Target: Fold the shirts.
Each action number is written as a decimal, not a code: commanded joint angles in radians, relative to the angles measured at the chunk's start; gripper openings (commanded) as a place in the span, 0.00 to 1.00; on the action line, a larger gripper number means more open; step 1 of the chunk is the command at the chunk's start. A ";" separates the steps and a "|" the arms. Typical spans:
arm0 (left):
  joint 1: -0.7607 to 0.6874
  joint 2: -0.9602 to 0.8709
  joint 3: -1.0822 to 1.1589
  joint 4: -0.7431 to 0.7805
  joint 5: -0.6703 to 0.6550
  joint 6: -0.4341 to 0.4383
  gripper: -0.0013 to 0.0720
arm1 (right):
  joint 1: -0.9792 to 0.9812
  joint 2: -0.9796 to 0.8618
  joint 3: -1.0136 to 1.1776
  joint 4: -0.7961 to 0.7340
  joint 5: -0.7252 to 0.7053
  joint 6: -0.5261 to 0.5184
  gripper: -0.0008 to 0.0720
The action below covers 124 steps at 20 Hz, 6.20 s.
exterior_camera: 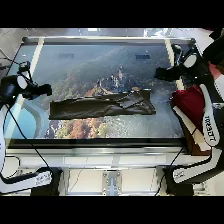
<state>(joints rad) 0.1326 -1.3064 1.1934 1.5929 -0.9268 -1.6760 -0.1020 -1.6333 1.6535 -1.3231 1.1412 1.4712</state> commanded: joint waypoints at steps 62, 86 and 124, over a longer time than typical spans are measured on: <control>-0.156 -0.006 0.019 -0.859 -0.164 0.541 0.03 | 0.581 -0.111 0.268 0.533 0.053 0.111 0.03; 0.292 0.261 -0.024 -0.755 -0.211 0.558 0.03 | 0.396 -0.290 0.069 0.321 0.145 0.148 0.88; 0.292 0.261 -0.060 -0.756 -0.218 0.554 0.03 | -0.528 0.299 0.238 -0.009 0.694 0.013 0.03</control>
<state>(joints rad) 0.4244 -1.0447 1.1343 0.8371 -1.1397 -1.1191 -0.4255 -1.4754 1.9644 -1.2129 1.7187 1.5158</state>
